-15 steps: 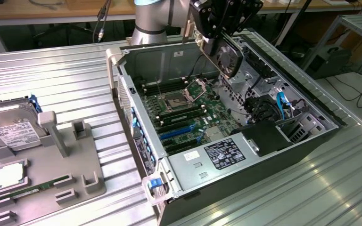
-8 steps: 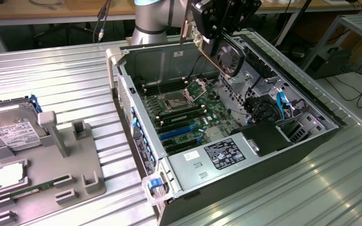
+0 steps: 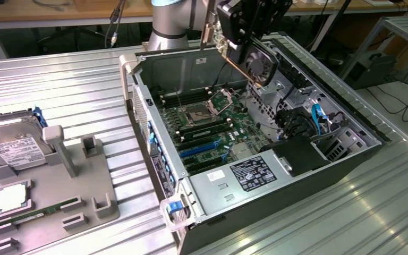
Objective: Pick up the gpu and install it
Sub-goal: 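Insert the gpu into the slot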
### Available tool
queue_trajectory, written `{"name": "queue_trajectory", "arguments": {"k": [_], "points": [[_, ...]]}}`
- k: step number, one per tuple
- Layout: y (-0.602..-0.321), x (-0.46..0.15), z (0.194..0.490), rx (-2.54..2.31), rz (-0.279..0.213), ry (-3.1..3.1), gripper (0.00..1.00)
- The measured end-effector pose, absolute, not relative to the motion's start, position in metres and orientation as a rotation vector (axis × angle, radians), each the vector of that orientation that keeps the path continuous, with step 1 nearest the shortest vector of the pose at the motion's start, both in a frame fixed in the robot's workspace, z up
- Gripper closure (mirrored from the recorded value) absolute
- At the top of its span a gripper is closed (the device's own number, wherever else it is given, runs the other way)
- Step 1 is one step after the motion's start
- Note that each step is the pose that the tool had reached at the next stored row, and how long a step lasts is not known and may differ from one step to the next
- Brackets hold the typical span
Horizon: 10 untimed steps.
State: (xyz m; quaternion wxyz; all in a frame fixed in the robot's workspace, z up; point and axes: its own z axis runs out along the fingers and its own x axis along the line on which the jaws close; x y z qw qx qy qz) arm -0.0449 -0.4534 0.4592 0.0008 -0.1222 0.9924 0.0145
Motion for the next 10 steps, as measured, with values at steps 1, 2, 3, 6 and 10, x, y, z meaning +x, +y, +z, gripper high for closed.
{"name": "queue_trajectory", "arguments": {"k": [1, 2, 3, 6, 10], "points": [[-0.4534, -0.0449, 0.4592, -0.404, 0.046, 3.114, 0.71], [-0.4534, -0.0449, 0.4592, -0.419, 0.046, 3.112, 0.71], [-0.4534, -0.0449, 0.4592, -0.432, 0.046, 3.110, 0.71], [-0.4534, -0.0449, 0.4592, -0.477, 0.046, 3.104, 0.71], [-0.4534, -0.0449, 0.4592, -0.537, 0.046, 3.095, 0.71]]}}
